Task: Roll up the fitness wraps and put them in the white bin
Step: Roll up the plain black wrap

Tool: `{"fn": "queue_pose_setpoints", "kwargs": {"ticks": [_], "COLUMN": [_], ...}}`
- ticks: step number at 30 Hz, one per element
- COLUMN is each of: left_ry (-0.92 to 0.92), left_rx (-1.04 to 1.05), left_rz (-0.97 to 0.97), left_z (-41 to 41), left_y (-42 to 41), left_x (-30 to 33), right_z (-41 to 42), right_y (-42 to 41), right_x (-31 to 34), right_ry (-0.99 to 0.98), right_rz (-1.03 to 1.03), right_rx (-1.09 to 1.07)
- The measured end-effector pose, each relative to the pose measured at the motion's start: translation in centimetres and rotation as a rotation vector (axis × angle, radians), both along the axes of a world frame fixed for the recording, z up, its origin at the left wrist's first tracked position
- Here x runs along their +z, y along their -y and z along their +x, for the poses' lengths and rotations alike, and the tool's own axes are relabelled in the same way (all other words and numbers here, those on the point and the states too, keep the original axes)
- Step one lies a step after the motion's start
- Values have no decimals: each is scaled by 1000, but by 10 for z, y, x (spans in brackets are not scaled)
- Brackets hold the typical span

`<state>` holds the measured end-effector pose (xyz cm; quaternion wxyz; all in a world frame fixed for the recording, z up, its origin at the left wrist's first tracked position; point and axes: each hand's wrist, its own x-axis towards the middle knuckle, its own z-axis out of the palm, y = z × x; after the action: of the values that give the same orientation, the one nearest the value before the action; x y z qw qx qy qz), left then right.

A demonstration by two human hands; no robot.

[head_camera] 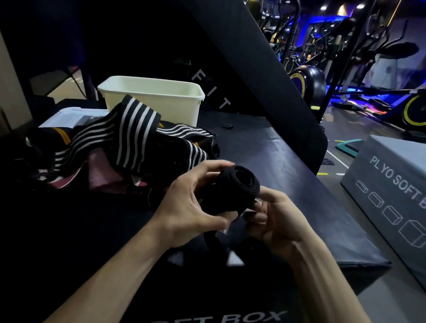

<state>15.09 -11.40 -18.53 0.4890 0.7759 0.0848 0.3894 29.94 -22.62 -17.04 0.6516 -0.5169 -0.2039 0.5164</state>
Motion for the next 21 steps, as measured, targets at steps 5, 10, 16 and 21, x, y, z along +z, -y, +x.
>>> {"fn": "queue_pose_setpoints", "kwargs": {"ticks": [5,10,16,21], "left_ry": [29,-49,-118,-36], "left_rx": [70,60,-27,79], "left_rz": [-110,-74,26,-3], "left_z": [-3,-1,-6,-5], "left_y": [-15,-13,-13,-18], "left_x": [1,-2,3,3], "right_z": [8,-8,-6,-5], "right_y": [2,10,15,11], "right_x": [-1,7,6,1], "right_ry": [-22,681,716,551], "right_rz": [54,217,234,290], "right_rx": [-248,-120,9,-158]}}
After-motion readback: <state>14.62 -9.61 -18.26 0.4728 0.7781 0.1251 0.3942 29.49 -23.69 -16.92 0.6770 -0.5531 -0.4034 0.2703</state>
